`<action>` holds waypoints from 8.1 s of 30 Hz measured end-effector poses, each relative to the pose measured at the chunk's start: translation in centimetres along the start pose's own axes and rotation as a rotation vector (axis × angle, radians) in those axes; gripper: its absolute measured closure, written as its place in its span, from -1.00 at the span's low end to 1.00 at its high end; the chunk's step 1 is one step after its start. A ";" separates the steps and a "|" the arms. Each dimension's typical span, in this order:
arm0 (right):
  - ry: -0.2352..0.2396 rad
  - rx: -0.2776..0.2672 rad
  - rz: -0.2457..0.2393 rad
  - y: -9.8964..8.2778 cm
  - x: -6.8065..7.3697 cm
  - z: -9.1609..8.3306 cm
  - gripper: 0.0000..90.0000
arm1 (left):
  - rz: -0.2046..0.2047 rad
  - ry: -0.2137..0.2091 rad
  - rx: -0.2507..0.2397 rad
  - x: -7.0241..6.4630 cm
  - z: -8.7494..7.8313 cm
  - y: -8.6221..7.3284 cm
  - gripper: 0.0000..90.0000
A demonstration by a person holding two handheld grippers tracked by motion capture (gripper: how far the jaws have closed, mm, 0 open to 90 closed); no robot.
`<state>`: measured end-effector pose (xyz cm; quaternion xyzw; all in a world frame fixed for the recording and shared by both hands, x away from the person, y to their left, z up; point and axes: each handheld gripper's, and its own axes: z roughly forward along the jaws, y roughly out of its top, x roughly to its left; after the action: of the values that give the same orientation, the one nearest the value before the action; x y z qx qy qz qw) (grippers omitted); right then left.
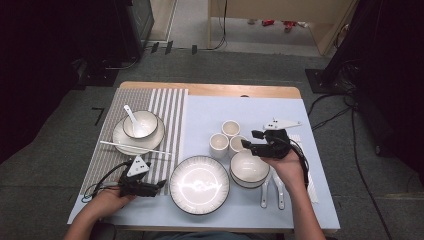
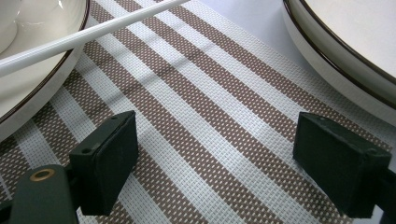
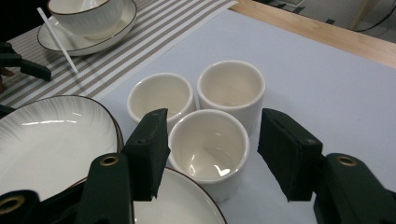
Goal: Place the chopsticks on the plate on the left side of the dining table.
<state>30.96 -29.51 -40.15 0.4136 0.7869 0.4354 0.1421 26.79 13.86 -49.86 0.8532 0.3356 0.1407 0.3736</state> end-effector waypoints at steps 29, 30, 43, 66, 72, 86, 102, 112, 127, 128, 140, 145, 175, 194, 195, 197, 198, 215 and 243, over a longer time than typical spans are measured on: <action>-0.068 0.000 0.021 -1.6 -1.8 -1.9 0.02 | -0.001 -0.001 0.001 0.0 0.0 0.0 -0.68; -0.067 0.001 0.025 -1.6 -1.8 -1.9 0.04 | -0.001 -0.001 0.000 0.0 0.0 0.0 -0.68; -0.095 -0.013 0.049 -2.8 -2.4 -2.8 0.08 | -0.001 -0.001 0.000 0.0 0.0 0.0 -0.68; -0.152 -0.025 0.097 -4.8 -3.7 -4.2 0.14 | -0.001 0.000 0.000 0.0 0.0 0.0 -0.68; -0.167 -0.019 0.109 -5.5 -3.9 -4.4 0.15 | -0.001 -0.001 0.001 0.0 0.0 0.0 -0.68; -0.190 -0.023 0.118 -6.5 -4.1 -4.7 0.17 | -0.002 -0.001 -0.001 0.0 0.0 0.0 -0.68; -0.228 -0.004 0.140 -8.4 -5.0 -4.8 0.21 | -0.001 -0.001 -0.001 0.0 0.0 0.0 -0.68; -0.248 -0.009 0.164 -9.4 -5.6 -5.0 0.23 | -0.001 -0.001 0.000 0.0 0.0 0.0 -0.68; -0.291 -0.026 0.200 -11.1 -6.5 -5.5 0.27 | -0.002 0.000 -0.001 0.0 0.0 0.0 -0.68; -0.295 -0.025 0.200 -11.2 -6.6 -5.5 0.28 | -0.001 0.000 -0.001 0.0 0.0 0.0 -0.68; -0.349 -0.014 0.203 -12.1 -7.1 -5.8 0.32 | -0.001 -0.001 0.000 0.0 0.0 0.0 -0.68; -0.368 -0.012 0.211 -12.6 -7.5 -6.2 0.34 | -0.001 -0.001 0.000 0.0 0.0 0.0 -0.68; -0.431 -0.009 0.263 -14.5 -8.9 -6.7 0.52 | -0.001 -0.001 0.001 0.0 0.0 0.0 -0.68; -0.484 -0.025 0.283 -15.0 -9.4 -6.9 0.69 | -0.001 -0.001 0.000 0.0 0.0 0.0 -0.68; -0.492 -0.024 0.287 -15.0 -9.4 -7.0 0.72 | -0.001 0.000 0.000 0.0 0.0 0.0 -0.68; -0.496 -0.025 0.292 -15.1 -9.4 -7.0 0.78 | -0.001 0.000 0.000 0.0 0.0 0.0 -0.68; -0.497 -0.026 0.291 -15.1 -9.4 -7.0 0.79 | -0.001 0.000 0.000 0.0 0.0 0.0 -0.68; -0.506 0.000 0.324 -15.5 -9.6 -6.9 0.88 | -0.005 -0.001 -0.002 0.0 0.0 0.0 -0.68; -0.537 0.028 0.330 -15.1 -10.3 -6.3 0.86 | -0.002 -0.001 -0.002 0.0 0.0 0.0 -0.68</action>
<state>25.69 -45.27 -50.05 0.6378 0.6495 0.3170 0.2662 26.79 13.87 -49.87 0.8527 0.3361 0.1401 0.3746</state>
